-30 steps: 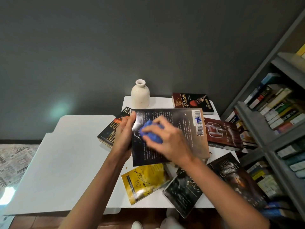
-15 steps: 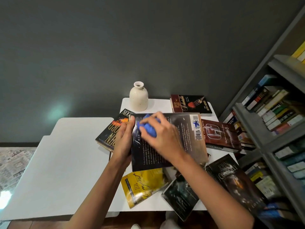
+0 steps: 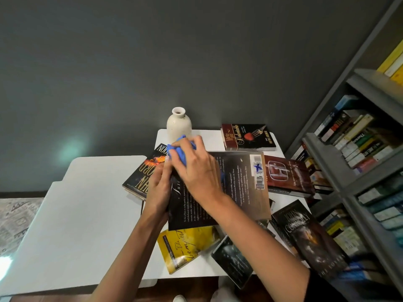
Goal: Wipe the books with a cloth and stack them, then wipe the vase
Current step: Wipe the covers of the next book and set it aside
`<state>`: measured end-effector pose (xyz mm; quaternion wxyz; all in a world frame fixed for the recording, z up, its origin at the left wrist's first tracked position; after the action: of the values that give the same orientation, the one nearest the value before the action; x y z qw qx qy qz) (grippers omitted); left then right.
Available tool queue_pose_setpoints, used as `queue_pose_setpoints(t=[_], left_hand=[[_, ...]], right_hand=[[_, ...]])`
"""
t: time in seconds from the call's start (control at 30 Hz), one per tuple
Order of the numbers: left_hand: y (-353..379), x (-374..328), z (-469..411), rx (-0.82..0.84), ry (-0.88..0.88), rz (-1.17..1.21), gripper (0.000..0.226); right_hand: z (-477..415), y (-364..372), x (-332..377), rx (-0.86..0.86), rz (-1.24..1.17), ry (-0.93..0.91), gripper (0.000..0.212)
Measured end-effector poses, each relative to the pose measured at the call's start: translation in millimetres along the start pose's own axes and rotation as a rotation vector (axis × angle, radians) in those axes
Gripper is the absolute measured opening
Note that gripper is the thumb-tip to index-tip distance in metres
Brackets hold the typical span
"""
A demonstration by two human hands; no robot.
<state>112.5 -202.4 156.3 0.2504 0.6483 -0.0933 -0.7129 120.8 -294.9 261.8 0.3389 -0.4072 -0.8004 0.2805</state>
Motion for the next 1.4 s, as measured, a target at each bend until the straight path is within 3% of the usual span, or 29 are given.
queue_pose_setpoints(t=[0.1, 0.23, 0.43, 0.53, 0.77, 0.87, 0.97, 1.1, 1.3, 1.4], left_hand=[[-10, -3, -2, -0.053, 0.012, 0.001, 0.034], [-17, -9, -4, -0.099, 0.042, -0.046, 0.03], [4, -2, -6, -0.017, 0.005, 0.0, 0.034], [-3, 2, -8, -0.064, -0.018, 0.059, 0.028], [-17, 8, -8, -0.146, -0.058, 0.079, 0.041], [-25, 6, -9, -0.209, -0.071, 0.064, 0.039], [-31, 1, -11, -0.228, -0.07, 0.051, 0.044], [-27, -5, -16, -0.189, -0.073, 0.034, 0.038], [-22, -6, -20, -0.241, -0.155, 0.031, 0.034], [-21, -2, -19, -0.27, -0.246, 0.048, 0.03]], right_hand=[[8, -17, -51, -0.072, 0.087, 0.098, 0.029], [22, -34, -122, -0.116, 0.105, 0.357, 0.035], [24, -8, -21, -0.012, -0.044, 0.06, 0.035], [41, 0, 6, 0.033, -0.042, 0.059, 0.037], [66, 0, 9, 0.147, -0.033, -0.077, 0.029], [69, -14, -26, 0.08, 0.014, -0.085, 0.021], [67, -37, -88, -0.012, 0.118, 0.06, 0.028], [67, -51, -140, 0.031, 0.255, 0.207, 0.037], [77, -28, -78, 0.217, 0.256, -0.09, 0.087], [69, -22, -75, 0.172, 0.352, -0.099, 0.082]])
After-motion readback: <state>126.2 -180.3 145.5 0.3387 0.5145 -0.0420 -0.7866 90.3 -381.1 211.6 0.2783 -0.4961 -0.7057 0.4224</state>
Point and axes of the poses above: each hand's wrist, its own z-axis away from the middle knuckle, its own y-axis out of the palm, x = y × z, the point moved 10 cm from there along -z, towards the middle knuckle, and after that the axes turned 9 degrees about z, right-handed, at the moved point
